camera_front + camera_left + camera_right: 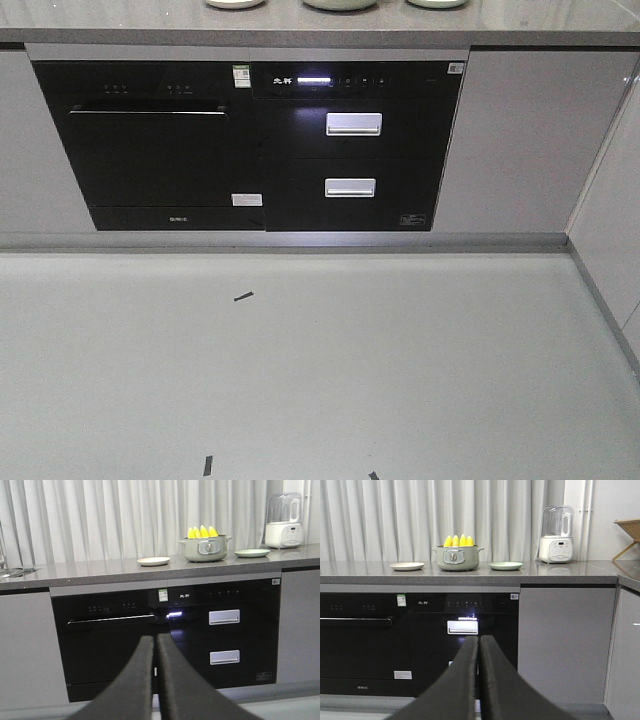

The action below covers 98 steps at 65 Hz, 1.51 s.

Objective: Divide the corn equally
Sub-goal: 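Drive the base forward toward the counter with the pot and plates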

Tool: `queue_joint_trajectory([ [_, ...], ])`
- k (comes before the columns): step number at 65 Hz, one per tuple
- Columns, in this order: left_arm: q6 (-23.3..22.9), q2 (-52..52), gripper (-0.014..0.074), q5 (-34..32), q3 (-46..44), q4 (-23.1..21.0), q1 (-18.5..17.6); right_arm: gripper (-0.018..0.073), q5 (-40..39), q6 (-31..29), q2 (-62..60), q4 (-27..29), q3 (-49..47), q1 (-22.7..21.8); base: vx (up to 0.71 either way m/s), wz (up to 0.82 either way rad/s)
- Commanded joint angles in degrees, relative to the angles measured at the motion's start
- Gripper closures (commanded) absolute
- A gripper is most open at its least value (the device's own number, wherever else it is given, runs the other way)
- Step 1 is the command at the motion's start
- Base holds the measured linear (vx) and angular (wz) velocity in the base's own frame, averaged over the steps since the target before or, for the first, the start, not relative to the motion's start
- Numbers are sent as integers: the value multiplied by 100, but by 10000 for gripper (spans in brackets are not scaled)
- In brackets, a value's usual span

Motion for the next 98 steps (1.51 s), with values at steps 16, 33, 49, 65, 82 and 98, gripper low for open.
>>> queue_joint_trajectory([
  [16,-5,-100,603,-396,57,-58,-12,570,-467,-36,-12,-22,47,-23,12,-2],
  [33,-5,-100,603,-396,57,-58,-12,570,-467,-36,-12,-22,47,-23,11,-6],
  [49,-5,-100,603,-396,57,-58,-12,570,-467,-36,-12,-22,47,-23,12,-9],
  [65,-5,-100,603,-396,57,-58,-12,570,-467,-36,-12,-22,47,-23,12,-11],
  [82,-5,-100,603,-396,57,-58,-12,570,-467,-36,-12,-22,47,-23,13,-9],
  [98,-5,-100,603,-396,57,-58,-12,570,-467,-36,-12,-22,47,-23,13,-6],
])
